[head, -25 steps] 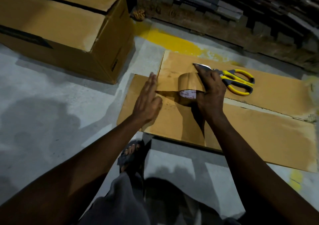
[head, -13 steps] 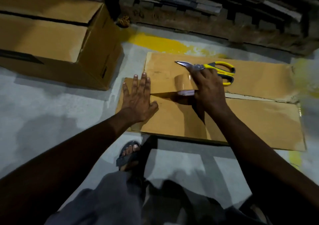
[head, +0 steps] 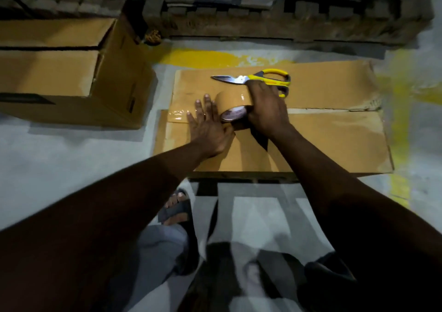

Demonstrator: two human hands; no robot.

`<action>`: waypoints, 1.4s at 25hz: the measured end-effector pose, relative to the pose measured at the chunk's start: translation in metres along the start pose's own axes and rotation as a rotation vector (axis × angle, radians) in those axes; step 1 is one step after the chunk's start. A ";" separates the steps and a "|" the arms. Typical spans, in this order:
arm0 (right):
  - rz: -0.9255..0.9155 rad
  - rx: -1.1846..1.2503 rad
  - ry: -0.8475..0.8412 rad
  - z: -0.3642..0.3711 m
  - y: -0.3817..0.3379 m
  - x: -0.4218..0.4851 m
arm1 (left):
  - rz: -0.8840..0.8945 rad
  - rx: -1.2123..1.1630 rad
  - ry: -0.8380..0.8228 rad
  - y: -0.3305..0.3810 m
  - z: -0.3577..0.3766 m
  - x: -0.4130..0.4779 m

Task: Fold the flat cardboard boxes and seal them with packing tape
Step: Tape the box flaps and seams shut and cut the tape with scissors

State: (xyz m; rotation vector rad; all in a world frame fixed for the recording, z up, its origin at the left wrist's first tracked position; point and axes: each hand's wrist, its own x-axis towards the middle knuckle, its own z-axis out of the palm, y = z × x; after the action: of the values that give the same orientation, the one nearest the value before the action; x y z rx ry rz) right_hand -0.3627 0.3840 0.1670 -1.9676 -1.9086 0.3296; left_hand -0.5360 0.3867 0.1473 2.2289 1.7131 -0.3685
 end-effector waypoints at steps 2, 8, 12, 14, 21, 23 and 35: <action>-0.031 -0.007 -0.071 0.003 -0.008 0.000 | -0.051 -0.030 0.065 0.009 0.011 0.003; 0.030 -0.203 0.064 -0.022 0.036 -0.012 | -0.068 0.004 0.075 0.005 0.015 0.006; -0.008 -0.226 0.210 -0.038 0.087 -0.034 | -0.123 -0.007 0.101 0.028 0.013 0.005; 0.054 -0.062 0.145 -0.035 0.084 -0.028 | -0.076 -0.016 0.103 0.060 0.015 0.008; 0.117 -0.089 0.045 -0.028 0.076 -0.024 | -0.010 -0.007 0.117 0.094 0.026 0.016; 0.149 -0.197 0.182 -0.039 0.105 -0.033 | -0.012 -0.001 0.118 0.090 0.026 0.014; 0.141 -0.004 0.112 -0.043 0.141 -0.041 | 0.193 0.020 0.149 0.161 0.030 0.012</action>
State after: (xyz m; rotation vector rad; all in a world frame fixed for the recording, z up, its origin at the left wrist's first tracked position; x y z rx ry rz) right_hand -0.2187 0.3375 0.1421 -2.0830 -1.7076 0.2480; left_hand -0.3780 0.3469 0.1287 2.4656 1.5508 -0.1794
